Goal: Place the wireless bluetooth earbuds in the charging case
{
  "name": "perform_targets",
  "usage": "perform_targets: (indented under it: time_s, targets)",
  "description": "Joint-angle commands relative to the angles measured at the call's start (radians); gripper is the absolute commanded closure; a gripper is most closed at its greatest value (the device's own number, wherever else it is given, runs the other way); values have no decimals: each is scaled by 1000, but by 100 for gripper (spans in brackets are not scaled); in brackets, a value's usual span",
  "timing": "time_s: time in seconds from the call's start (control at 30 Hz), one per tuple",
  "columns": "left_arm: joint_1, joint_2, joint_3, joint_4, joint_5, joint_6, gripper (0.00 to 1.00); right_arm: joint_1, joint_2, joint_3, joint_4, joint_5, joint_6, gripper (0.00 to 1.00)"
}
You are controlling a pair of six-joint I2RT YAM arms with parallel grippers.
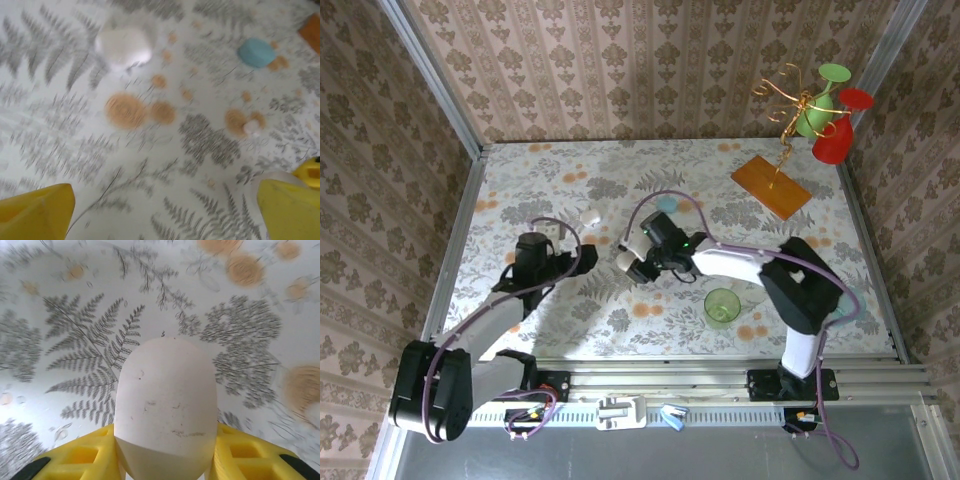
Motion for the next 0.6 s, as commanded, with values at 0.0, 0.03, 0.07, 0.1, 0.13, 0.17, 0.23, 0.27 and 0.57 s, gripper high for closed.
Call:
perform_targets:
  time_s: [0.0,0.03,0.07,0.1,0.13,0.17,0.23,0.27,0.57]
  targets:
    - [-96,-18,26,216,-109,246,4,-50,-137,-25,-82,-85,16,67]
    - [-119,-9,47,213,-111,298,6,-64,-168,-30,-103,-100,12,67]
    - [-165,4,73,206,-104,354,6,-78,-201,-33,-129,-117,6,67]
    - [-193,18,97,197,-84,406,6,-94,-228,-31,-159,-137,-3,67]
    - [-211,30,114,190,-59,441,5,-105,-259,-27,-184,-156,-14,67]
    - [-225,40,134,185,-38,467,3,-117,-286,-22,-221,-169,-26,67]
    - [-235,52,157,184,47,491,1,-135,-336,-5,-285,-173,-52,67]
    - [-238,57,165,191,107,509,0,-142,-361,7,-323,-173,-66,67]
    - [-245,97,265,144,598,538,0,-155,-501,105,-572,-278,-157,71]
